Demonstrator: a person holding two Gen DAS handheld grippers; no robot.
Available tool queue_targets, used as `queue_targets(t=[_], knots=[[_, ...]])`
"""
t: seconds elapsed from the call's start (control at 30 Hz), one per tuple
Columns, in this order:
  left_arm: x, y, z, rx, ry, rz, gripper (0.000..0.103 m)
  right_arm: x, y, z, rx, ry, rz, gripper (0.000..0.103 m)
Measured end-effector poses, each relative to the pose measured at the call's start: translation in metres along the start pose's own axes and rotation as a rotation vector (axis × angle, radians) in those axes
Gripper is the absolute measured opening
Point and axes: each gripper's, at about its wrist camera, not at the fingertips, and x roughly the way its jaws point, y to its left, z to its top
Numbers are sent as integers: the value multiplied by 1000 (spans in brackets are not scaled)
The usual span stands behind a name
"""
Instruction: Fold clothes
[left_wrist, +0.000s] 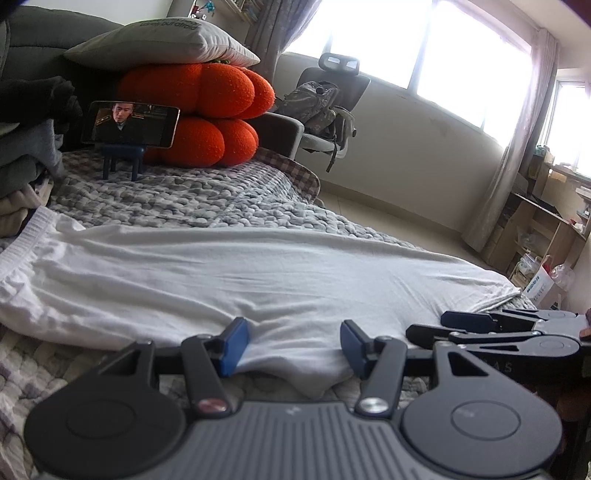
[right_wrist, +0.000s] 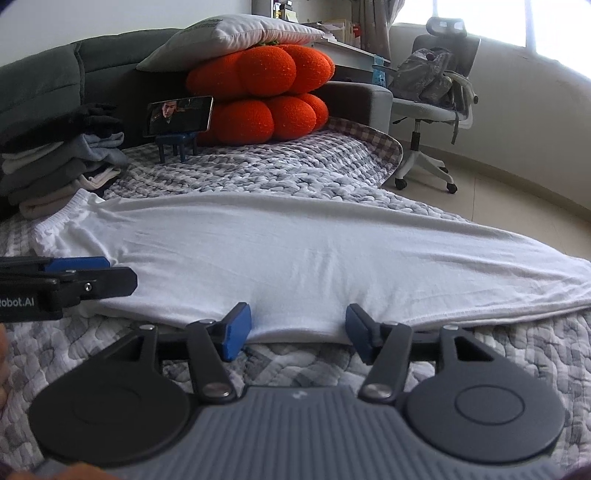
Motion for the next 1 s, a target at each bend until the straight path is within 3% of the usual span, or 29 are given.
queue_targets(t=[0.63,0.87,1.0], knots=[[-8,7,8,-15,11,37,57,-10,-1,-2,32,16,6,67],[-40,66,60,-155,-45,130,57,-27,-3,0,55,-2,24,70],[-40,104,77,-213,-15,148,57,-33,4,13,54,-36,42,70]])
